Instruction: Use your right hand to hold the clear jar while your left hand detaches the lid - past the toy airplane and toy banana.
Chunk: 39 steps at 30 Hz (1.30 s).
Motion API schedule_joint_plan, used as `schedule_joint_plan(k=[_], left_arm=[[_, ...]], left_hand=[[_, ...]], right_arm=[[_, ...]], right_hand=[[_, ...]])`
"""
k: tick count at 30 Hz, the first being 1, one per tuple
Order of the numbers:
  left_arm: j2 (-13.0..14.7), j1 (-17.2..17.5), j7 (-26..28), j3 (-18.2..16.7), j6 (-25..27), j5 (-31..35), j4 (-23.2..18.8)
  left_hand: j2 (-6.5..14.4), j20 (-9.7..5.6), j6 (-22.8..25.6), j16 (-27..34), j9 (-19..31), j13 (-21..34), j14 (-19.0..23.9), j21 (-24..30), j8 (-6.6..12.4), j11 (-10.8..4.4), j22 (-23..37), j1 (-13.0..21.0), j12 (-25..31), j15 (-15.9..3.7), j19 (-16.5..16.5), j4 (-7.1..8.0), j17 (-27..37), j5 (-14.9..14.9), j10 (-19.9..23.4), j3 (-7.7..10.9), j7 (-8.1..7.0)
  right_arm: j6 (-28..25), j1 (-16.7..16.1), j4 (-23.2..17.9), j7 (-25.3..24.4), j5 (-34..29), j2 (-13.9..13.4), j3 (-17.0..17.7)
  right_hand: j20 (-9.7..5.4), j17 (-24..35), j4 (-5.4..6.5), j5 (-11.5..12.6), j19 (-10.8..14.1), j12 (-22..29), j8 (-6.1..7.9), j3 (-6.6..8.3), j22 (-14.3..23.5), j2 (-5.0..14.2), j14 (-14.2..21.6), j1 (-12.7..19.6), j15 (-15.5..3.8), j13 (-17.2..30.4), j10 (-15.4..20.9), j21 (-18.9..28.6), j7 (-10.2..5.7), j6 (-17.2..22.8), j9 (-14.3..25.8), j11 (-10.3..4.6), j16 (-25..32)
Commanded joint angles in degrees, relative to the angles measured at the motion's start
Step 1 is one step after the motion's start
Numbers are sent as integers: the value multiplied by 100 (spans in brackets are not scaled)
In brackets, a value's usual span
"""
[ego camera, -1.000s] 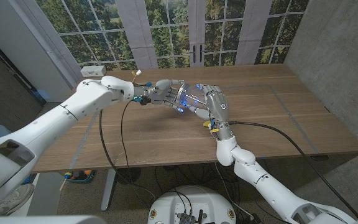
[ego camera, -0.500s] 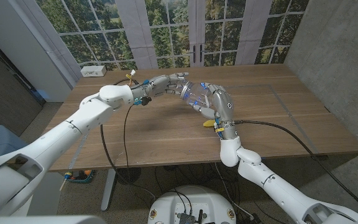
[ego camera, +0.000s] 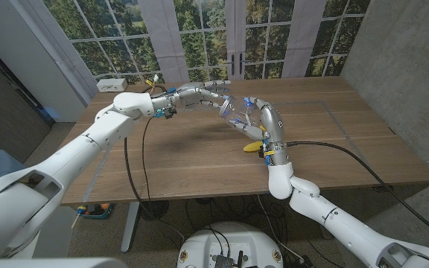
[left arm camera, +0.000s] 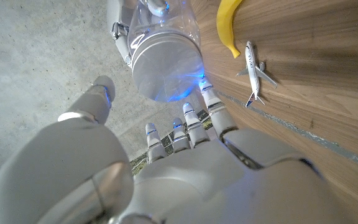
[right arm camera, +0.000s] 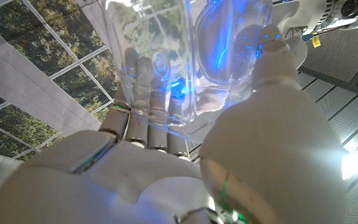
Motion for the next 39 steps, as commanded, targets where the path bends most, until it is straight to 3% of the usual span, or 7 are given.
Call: schedule_joint_plan(k=[1, 11, 15, 19, 26, 32, 39], left_arm=[[353, 4, 376, 44, -203, 862, -600], [514, 0, 768, 129, -221, 1536, -1035], [410, -81, 617, 171, -272, 1418, -860], [322, -125, 566, 177, -329, 1331, -724], [188, -211, 482, 193, -345, 1189, -492], [96, -217, 528, 218, -323, 1151, -361], [-10, -76, 824, 154, -225, 1024, -316]], left_hand=[[-54, -219, 24, 70, 39, 25, 97, 72, -11, 85, 28, 343, 92, 18, 318, 18, 9, 13, 83, 50, -13], [-121, -327, 290, 125, 61, 43, 350, 154, 71, 228, 34, 675, 172, 54, 686, 61, 8, -4, 270, -52, -5], [34, -354, 503, 126, 76, 51, 408, 130, 129, 99, 38, 961, 222, -22, 716, 71, 13, 28, 410, -39, 3], [332, -779, 1036, 340, 159, 151, 1162, 251, 296, -46, 65, 1600, 480, -682, 1178, 66, 42, 41, 1060, -200, 309], [642, -1456, 1940, 653, 361, 406, 2199, 588, 693, -283, 130, 2591, 918, -1255, 1846, 49, 95, 40, 2088, -491, 807], [508, -1412, 2147, 695, 418, 489, 2427, 766, 781, -241, 147, 2389, 1007, -1257, 2147, 190, 90, -6, 2320, -801, 925], [646, -1525, 2741, 708, 525, 575, 3185, 1152, 1018, -71, 160, 2233, 1233, -1320, 2793, 181, 14, 30, 3106, -816, 1363]], right_arm=[[-23, 89, -23, -52, 213, -87, -126], [42, 216, 70, -109, 222, -85, -197], [41, 259, 98, -123, 197, -86, -232], [14, 279, 132, -148, 217, -66, -236], [59, 333, 207, -154, 262, -51, -266], [86, 396, 267, -172, 262, -22, -298], [100, 456, 338, -199, 255, 3, -325]], right_hand=[[-1308, 54, 557, 31, -615, -28, 50, 542, 14, 664, 1656, 468, -2475, 5, 2307, 44, -2140, 2341, 148, -2298, 6], [-1290, 50, 553, 43, -624, -65, 52, 531, 8, 657, 1664, 469, -2474, 15, 2331, 73, -2130, 2362, 141, -2300, -1], [-1283, 49, 552, 48, -622, -73, 50, 527, 5, 653, 1668, 467, -2474, 34, 2337, 86, -2132, 2364, 138, -2307, -5], [-1289, 47, 555, 56, -630, -86, 44, 520, 2, 653, 1670, 461, -2473, 54, 2349, 99, -2137, 2359, 136, -2299, -12], [-1289, 48, 554, 66, -646, -125, 43, 515, -2, 652, 1677, 462, -2475, 42, 2371, 113, -2131, 2371, 134, -2308, -17], [-1274, 47, 552, 73, -641, -144, 40, 512, -6, 648, 1685, 460, -2473, 58, 2378, 129, -2145, 2374, 132, -2304, -22], [-1268, 44, 546, 86, -636, -174, 37, 509, -12, 630, 1696, 454, -2472, 49, 2419, 146, -2131, 2394, 124, -2300, -31]])
